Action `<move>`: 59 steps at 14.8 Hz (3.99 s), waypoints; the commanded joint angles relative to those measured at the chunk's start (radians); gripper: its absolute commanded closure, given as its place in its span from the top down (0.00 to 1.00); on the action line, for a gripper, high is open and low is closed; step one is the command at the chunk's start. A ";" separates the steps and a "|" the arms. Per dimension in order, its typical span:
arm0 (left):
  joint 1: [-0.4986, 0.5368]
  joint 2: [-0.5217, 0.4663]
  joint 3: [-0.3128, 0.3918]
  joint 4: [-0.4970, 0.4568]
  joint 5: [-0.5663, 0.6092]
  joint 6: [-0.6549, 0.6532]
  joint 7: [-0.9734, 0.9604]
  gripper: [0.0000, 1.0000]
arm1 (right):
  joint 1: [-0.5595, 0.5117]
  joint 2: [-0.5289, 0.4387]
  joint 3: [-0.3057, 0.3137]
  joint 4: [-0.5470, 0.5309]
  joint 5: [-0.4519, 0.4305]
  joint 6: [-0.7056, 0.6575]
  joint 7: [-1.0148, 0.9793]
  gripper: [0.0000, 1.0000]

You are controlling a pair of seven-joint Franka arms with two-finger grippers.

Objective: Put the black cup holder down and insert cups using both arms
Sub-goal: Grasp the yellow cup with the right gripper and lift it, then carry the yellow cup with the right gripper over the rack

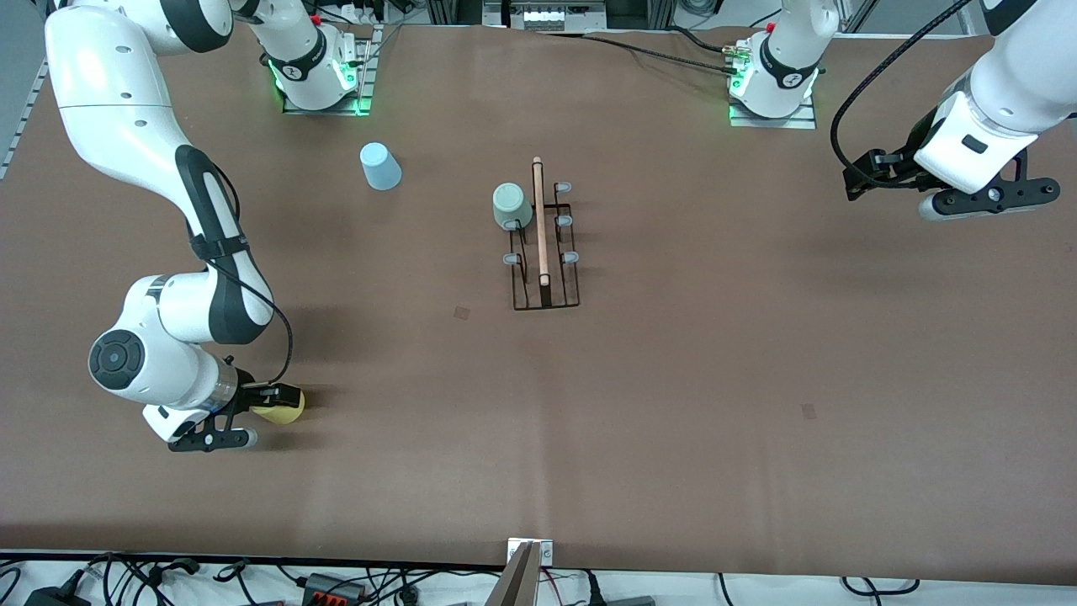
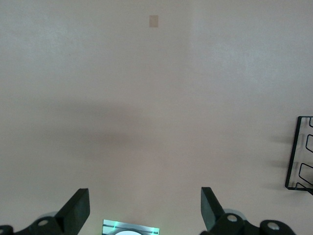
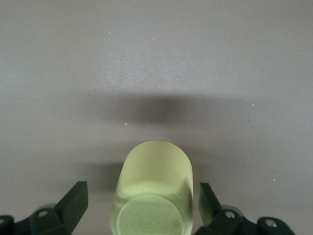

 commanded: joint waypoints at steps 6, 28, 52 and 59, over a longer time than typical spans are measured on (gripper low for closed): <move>0.003 0.007 0.005 0.020 -0.021 -0.015 0.025 1.00 | -0.005 0.015 0.008 0.021 0.005 -0.014 0.035 0.98; 0.008 0.012 0.016 0.020 -0.054 -0.006 0.028 1.00 | 0.099 -0.105 0.168 0.211 -0.047 -0.417 0.116 0.30; 0.031 0.014 0.019 0.040 -0.054 -0.012 0.047 1.00 | 0.533 -0.105 0.177 0.170 -0.049 -0.430 0.549 0.26; 0.040 0.014 0.017 0.040 -0.057 -0.011 0.047 1.00 | 0.544 -0.100 0.177 0.150 -0.049 -0.415 0.549 0.26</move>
